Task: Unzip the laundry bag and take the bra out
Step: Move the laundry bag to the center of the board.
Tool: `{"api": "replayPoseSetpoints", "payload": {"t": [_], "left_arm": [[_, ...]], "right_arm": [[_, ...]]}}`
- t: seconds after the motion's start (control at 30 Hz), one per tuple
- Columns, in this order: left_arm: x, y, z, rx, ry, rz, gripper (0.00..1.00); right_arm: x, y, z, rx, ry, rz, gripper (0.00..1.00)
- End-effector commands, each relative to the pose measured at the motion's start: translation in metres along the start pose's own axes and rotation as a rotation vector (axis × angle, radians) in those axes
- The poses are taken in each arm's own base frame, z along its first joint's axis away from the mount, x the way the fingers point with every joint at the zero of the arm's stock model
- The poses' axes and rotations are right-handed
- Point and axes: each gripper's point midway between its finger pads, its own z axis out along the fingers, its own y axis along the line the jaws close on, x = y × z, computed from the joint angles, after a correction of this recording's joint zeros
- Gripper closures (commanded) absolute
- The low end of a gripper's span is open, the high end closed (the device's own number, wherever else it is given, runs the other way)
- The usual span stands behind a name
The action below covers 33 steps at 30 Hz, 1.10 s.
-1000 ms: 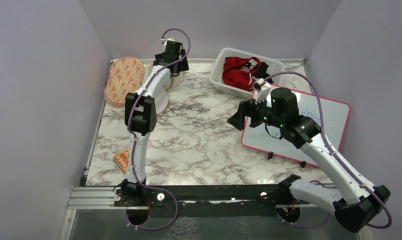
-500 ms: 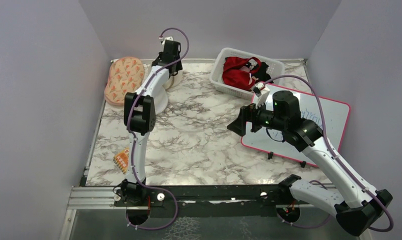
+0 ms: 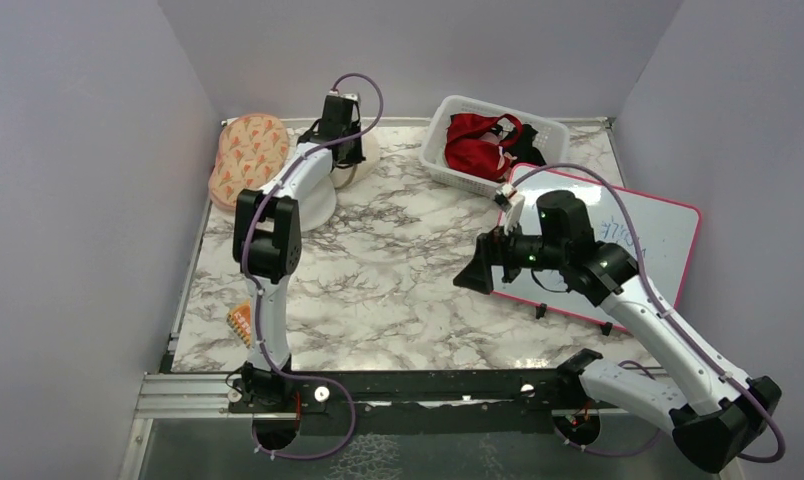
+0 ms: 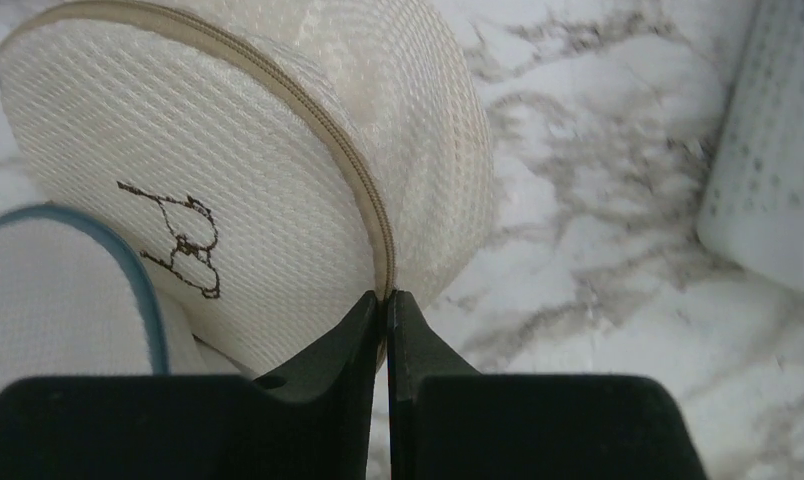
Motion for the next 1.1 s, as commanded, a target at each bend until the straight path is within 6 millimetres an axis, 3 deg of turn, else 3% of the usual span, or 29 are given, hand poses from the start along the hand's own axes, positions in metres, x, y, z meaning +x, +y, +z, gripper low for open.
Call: {"api": "replayPoseSetpoints", "payload": {"t": [0.0,0.13,0.27,0.4,0.53,0.67,0.73,0.83,0.9,1.0,1.07], "left_arm": [[0.023,-0.062,-0.064,0.295,0.061,0.014,1.00],[0.074,-0.091,-0.113,0.385,0.110,0.066,1.00],[0.136,-0.126,-0.173,0.497,0.174,0.164,1.00],[0.195,-0.119,-0.217,0.535,0.221,0.153,1.00],[0.223,-0.107,-0.247,0.568,0.237,0.105,0.98],[0.222,-0.101,-0.267,0.576,0.214,0.093,0.45],[0.211,-0.098,-0.273,0.559,0.189,0.124,0.31],[0.186,-0.094,-0.277,0.516,0.122,0.173,0.21],[0.168,-0.092,-0.276,0.477,0.067,0.188,0.17],[0.137,-0.085,-0.270,0.391,-0.036,0.180,0.16],[0.115,-0.083,-0.269,0.356,-0.107,0.166,0.16]], "right_arm": [[0.037,0.008,0.019,-0.122,0.064,0.116,0.00],[0.035,0.014,0.031,-0.205,0.023,0.158,0.00],[0.027,-0.007,0.036,-0.061,0.017,0.180,0.00],[0.023,-0.014,0.034,0.000,0.005,0.185,0.00],[0.022,-0.029,0.035,0.076,0.010,0.153,0.00],[0.003,-0.049,0.030,0.211,-0.021,0.108,0.00],[-0.015,-0.057,0.025,0.277,-0.078,0.092,0.00],[-0.036,-0.072,0.019,0.370,-0.175,0.073,0.00],[-0.045,-0.065,0.023,0.320,-0.204,0.023,0.00],[-0.043,-0.048,0.039,0.184,-0.172,0.008,0.02],[-0.034,-0.046,0.056,0.147,-0.137,0.046,0.07]]}}
